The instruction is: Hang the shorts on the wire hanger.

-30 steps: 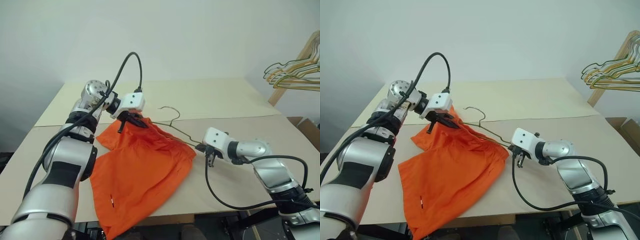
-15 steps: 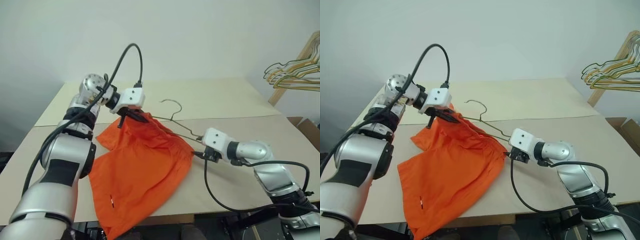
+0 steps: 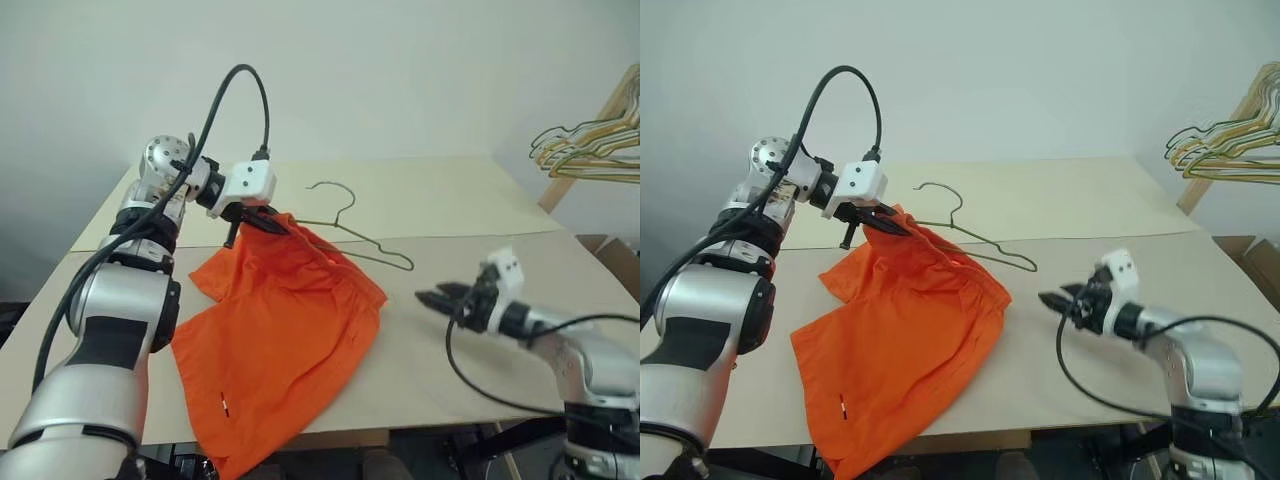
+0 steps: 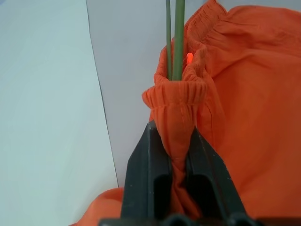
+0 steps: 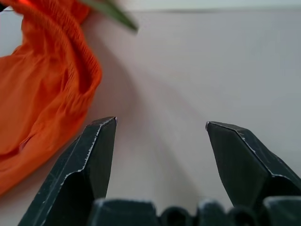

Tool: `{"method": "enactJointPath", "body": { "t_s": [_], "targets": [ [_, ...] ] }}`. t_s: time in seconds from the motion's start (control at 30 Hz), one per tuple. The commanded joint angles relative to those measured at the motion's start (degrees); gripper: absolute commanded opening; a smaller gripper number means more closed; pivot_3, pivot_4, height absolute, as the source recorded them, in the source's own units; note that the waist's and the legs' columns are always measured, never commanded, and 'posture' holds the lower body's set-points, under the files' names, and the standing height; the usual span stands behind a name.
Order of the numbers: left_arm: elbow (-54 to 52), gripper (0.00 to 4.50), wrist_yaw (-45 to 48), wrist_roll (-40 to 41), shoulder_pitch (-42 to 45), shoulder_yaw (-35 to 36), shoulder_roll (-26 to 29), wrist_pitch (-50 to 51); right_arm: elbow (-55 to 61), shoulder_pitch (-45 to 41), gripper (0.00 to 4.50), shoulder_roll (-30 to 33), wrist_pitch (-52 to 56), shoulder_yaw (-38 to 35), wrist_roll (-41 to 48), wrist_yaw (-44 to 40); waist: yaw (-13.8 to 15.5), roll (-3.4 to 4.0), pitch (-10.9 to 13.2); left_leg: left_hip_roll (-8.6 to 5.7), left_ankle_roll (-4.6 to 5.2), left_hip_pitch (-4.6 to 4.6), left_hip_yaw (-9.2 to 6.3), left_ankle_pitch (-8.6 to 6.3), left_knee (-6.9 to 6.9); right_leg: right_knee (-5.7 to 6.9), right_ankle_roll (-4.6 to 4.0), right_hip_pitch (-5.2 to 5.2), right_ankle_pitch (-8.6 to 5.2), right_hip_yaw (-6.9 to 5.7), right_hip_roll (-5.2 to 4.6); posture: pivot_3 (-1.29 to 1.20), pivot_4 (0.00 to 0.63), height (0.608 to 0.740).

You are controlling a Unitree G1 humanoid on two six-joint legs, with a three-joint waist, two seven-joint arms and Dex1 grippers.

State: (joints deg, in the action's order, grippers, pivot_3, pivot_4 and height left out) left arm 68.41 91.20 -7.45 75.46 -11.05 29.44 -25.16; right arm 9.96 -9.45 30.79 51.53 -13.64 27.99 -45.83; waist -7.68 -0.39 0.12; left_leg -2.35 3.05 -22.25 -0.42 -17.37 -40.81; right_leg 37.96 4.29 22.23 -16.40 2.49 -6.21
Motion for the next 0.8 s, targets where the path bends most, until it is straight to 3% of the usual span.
{"method": "enactJointPath", "body": {
  "t_s": [0.03, 0.23, 0.6, 0.7, 0.8],
  "targets": [
    [-0.91, 0.00, -0.59, 1.08, 1.79, 1.28, 0.03, -0.60, 2.17, -0.54, 3.59, -0.18, 1.83, 0.54, 4.70, -1.58, -0.47, 0.00, 0.00, 0.01, 0.00, 0.02, 0.00, 0.00, 0.00, 0.01, 0.00, -0.01, 0.00, 0.00, 0.00, -0.17, 0.000, 0.740],
    [-0.84, 0.00, -0.80, 1.09, 1.94, 1.42, 0.18, -0.62, 4.13, -1.29, 3.59, -2.37, 5.80, 4.00, 9.81, -0.77, -1.36, 0.00, 0.00, 0.09, -0.01, 0.04, -0.22, 0.01, 0.05, 0.10, 0.00, 0.01, 0.00, -0.07, 0.14, -0.17, 0.000, 0.740],
    [-1.09, 0.00, -0.96, 1.29, 1.43, 1.49, -0.08, -0.53, -0.82, -4.86, 3.59, -8.15, 8.55, 7.37, 10.48, 5.22, -1.27, 0.00, 0.00, -0.07, -0.02, 0.02, -0.40, 0.01, 0.03, 0.10, 0.01, 0.03, 0.00, -0.05, 0.05, -0.17, 0.000, 0.740],
    [-1.05, 0.00, -1.07, 1.37, 1.35, 1.59, -0.16, -0.57, -2.36, -6.27, 3.05, -8.74, 8.94, 7.36, 10.67, 6.05, -1.27, 0.00, 0.00, -0.07, -0.02, 0.02, -0.40, 0.01, 0.03, 0.11, 0.00, 0.04, 0.00, -0.06, 0.05, -0.17, 0.000, 0.740],
    [-1.00, 0.00, -1.26, 1.39, 1.24, 1.65, -0.16, -0.57, -3.97, -7.26, 1.98, -9.15, 9.12, 7.39, 10.66, 6.73, -1.39, 0.00, 0.00, -0.08, -0.03, 0.02, -0.41, 0.01, 0.03, 0.11, 0.01, 0.04, 0.00, -0.05, 0.05, -0.17, 0.000, 0.740]
  ]
}}
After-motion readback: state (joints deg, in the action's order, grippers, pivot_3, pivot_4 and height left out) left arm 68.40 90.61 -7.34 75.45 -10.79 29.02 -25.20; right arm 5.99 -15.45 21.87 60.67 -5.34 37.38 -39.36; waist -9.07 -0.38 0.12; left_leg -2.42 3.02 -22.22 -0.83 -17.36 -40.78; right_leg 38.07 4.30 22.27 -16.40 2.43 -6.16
